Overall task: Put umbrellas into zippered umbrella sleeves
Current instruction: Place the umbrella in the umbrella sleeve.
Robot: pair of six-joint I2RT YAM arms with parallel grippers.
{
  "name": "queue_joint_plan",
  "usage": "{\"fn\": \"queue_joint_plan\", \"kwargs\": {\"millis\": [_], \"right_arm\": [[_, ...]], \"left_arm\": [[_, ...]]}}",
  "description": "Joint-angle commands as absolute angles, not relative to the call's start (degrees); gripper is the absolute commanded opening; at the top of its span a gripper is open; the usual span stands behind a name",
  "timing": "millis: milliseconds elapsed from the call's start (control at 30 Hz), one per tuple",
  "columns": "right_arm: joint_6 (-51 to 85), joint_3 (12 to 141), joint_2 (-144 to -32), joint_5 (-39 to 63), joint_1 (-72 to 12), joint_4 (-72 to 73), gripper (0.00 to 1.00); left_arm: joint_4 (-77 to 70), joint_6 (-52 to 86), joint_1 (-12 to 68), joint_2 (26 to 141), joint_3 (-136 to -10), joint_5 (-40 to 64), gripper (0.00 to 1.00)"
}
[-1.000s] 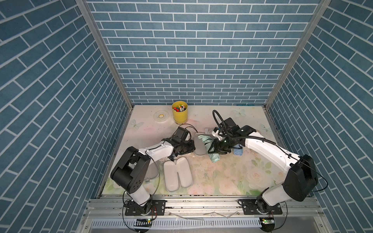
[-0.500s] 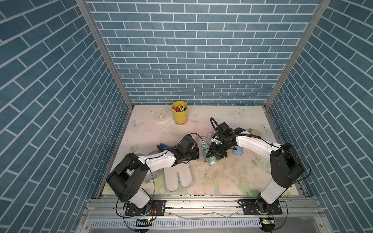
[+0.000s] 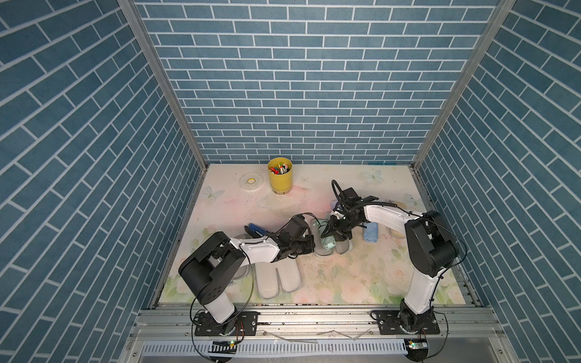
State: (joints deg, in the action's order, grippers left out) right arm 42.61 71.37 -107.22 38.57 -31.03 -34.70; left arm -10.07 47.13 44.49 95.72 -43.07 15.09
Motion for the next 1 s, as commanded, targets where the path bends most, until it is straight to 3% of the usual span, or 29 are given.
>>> {"fn": "queue_joint_plan", "kwargs": {"millis": [0, 200, 233, 333, 400, 567, 733, 967], "right_arm": [[40.9, 74.4, -109.0, 37.6, -31.4, -34.3, 0.00], [35.1, 75.2, -112.9, 31.9, -32.2, -37.5, 0.00], [34.7, 74.8, -113.4, 31.3, -32.4, -37.3, 0.05], [33.3, 74.5, -113.6, 29.5, -32.6, -37.5, 0.37], [32.8, 74.5, -112.9, 29.4, -32.8, -38.1, 0.47], [30.2, 74.9, -109.1, 26.6, -32.8, -43.5, 0.55], [30.1, 74.6, -106.7, 25.5, -32.8, -45.3, 0.56], [27.1, 78.8, -98.9, 19.5, -30.8, -52.2, 0.62]], "left_arm": [[-12.7, 46.3, 45.0, 96.9, -43.7, 18.7, 0.00], [-12.3, 45.7, 44.9, 97.2, -44.1, 19.9, 0.00], [-12.2, 45.6, 45.0, 97.0, -44.2, 20.0, 0.00], [-11.4, 45.3, 44.9, 96.9, -44.3, 20.4, 0.00], [-11.2, 45.3, 44.8, 96.8, -44.0, 20.5, 0.01], [-11.3, 45.7, 44.7, 96.3, -43.2, 20.3, 0.05], [-11.5, 45.7, 44.7, 96.6, -43.4, 20.7, 0.07], [-9.4, 45.7, 44.0, 95.0, -43.4, 22.1, 0.26]]}}
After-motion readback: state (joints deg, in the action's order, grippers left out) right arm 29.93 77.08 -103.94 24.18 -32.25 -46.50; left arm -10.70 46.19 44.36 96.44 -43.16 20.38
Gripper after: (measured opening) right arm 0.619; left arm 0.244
